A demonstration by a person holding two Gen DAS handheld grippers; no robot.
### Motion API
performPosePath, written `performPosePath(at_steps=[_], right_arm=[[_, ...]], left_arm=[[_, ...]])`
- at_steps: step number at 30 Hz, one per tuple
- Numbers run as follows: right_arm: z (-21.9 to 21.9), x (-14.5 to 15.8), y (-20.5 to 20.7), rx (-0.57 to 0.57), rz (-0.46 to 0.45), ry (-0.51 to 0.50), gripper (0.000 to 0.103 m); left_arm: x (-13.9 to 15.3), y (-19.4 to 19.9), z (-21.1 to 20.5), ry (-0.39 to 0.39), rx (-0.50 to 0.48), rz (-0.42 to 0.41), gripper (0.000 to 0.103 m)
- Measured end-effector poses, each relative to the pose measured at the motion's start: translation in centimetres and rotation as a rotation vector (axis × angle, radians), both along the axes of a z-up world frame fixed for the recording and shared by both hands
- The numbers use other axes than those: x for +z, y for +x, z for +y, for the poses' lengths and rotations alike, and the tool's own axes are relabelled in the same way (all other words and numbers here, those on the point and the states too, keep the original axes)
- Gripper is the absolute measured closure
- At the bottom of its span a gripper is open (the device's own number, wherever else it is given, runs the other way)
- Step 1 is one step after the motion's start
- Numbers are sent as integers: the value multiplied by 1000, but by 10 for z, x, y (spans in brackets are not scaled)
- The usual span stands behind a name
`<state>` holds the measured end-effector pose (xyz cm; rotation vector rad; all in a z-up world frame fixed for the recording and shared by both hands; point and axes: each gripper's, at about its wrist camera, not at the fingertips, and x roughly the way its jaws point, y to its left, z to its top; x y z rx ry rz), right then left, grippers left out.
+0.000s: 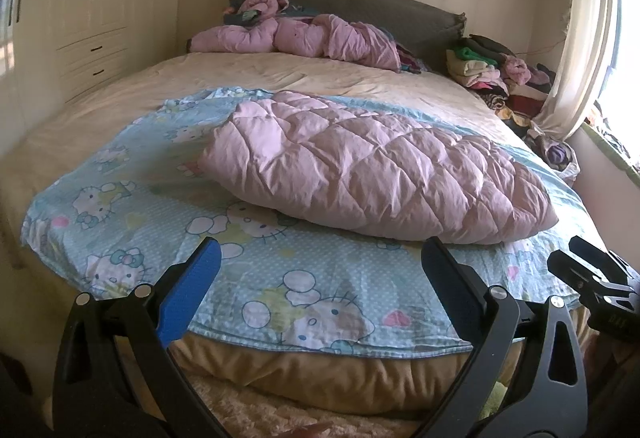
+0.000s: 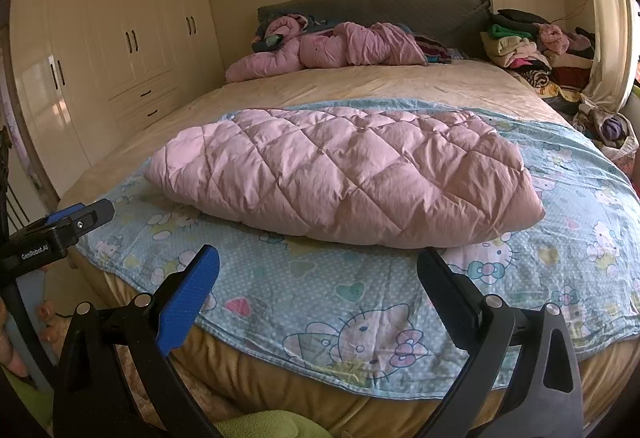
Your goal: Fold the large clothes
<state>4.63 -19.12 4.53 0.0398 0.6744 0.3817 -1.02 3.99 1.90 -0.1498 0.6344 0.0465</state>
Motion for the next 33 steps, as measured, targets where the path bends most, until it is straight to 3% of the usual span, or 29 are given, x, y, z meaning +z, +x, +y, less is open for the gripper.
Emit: performPosePath(at_steps=[33], right_arm=[[1,6,-1,-4,-13,6,4]], left_arm=[[-1,0,0,5,5,4,9]])
